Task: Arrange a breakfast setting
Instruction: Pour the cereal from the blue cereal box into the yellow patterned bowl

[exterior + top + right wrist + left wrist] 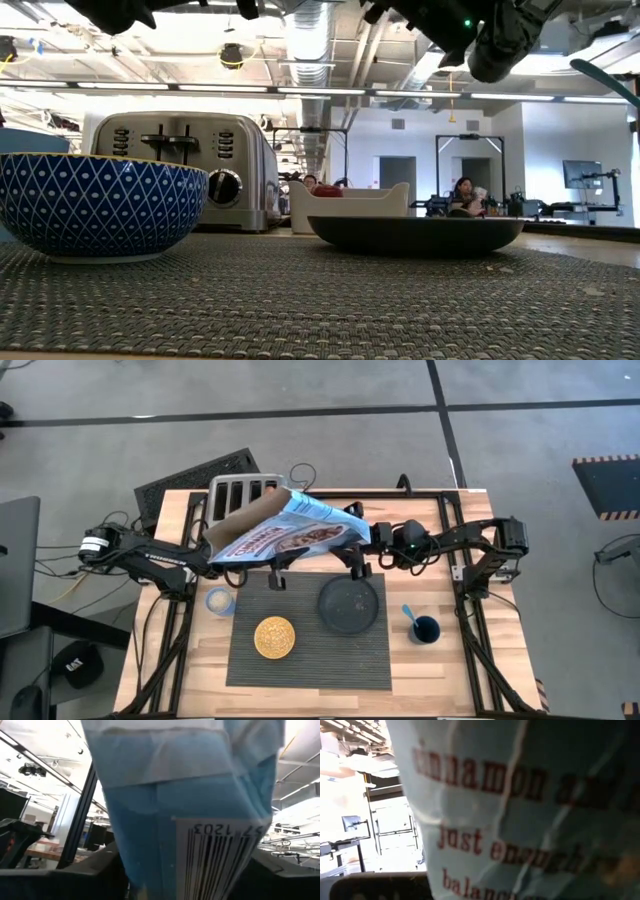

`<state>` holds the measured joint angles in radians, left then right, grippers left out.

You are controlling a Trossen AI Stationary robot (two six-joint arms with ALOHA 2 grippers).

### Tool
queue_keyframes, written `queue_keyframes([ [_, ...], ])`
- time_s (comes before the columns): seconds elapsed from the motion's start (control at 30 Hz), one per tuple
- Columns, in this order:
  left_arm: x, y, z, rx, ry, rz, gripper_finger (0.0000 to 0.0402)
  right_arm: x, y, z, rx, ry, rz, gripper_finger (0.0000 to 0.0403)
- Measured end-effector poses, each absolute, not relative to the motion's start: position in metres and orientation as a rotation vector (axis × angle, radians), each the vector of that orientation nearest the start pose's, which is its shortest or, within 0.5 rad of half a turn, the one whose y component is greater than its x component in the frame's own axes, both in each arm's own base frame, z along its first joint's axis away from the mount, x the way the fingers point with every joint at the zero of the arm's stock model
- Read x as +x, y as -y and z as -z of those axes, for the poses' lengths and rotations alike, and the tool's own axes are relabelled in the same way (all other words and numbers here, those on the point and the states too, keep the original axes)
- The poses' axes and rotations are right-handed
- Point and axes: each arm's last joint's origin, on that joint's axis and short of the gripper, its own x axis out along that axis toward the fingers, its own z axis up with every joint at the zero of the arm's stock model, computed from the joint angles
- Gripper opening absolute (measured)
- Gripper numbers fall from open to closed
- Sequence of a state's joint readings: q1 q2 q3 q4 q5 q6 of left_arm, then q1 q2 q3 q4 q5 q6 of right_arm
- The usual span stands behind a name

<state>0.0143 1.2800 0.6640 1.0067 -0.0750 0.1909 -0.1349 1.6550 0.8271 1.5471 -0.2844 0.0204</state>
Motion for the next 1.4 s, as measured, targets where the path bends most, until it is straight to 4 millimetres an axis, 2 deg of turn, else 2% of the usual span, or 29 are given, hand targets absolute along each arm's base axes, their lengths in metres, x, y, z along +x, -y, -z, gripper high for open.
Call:
queue_keyframes([
  [0.2, 0.268, -0.006, -0.300, 0.162, 0.378, -0.135, 0.0072, 0.322, 0.036, -0.290, -0.129, 0.704, -0.140, 0.0165],
  [0.33, 0.268, -0.006, -0.301, 0.145, 0.379, -0.136, 0.0122, 0.323, 0.037, -0.290, -0.131, 0.696, -0.135, 0.0099],
  [0.57, 0.259, -0.006, -0.307, 0.061, 0.349, -0.117, 0.0215, 0.323, 0.037, -0.289, -0.117, 0.682, -0.139, 0.0097],
  [0.73, 0.236, -0.003, -0.316, 0.034, 0.229, -0.098, 0.0258, 0.315, 0.036, -0.295, -0.111, 0.602, -0.135, 0.0097],
  [0.97, 0.182, 0.000, -0.318, -0.021, -0.016, -0.150, 0.0266, 0.289, 0.033, -0.309, -0.150, 0.413, -0.103, 0.0096],
  [1.13, 0.146, -0.002, -0.315, -0.109, -0.115, -0.211, 0.0266, 0.271, 0.030, -0.315, -0.168, 0.230, -0.111, 0.0095],
  [1.27, 0.126, -0.003, -0.315, -0.172, -0.123, -0.237, 0.0266, 0.252, 0.025, -0.322, -0.162, 0.140, -0.123, 0.0095],
  [1.4, 0.117, -0.004, -0.316, -0.185, -0.112, -0.253, 0.0267, 0.242, 0.023, -0.321, -0.150, 0.062, -0.129, 0.0095],
])
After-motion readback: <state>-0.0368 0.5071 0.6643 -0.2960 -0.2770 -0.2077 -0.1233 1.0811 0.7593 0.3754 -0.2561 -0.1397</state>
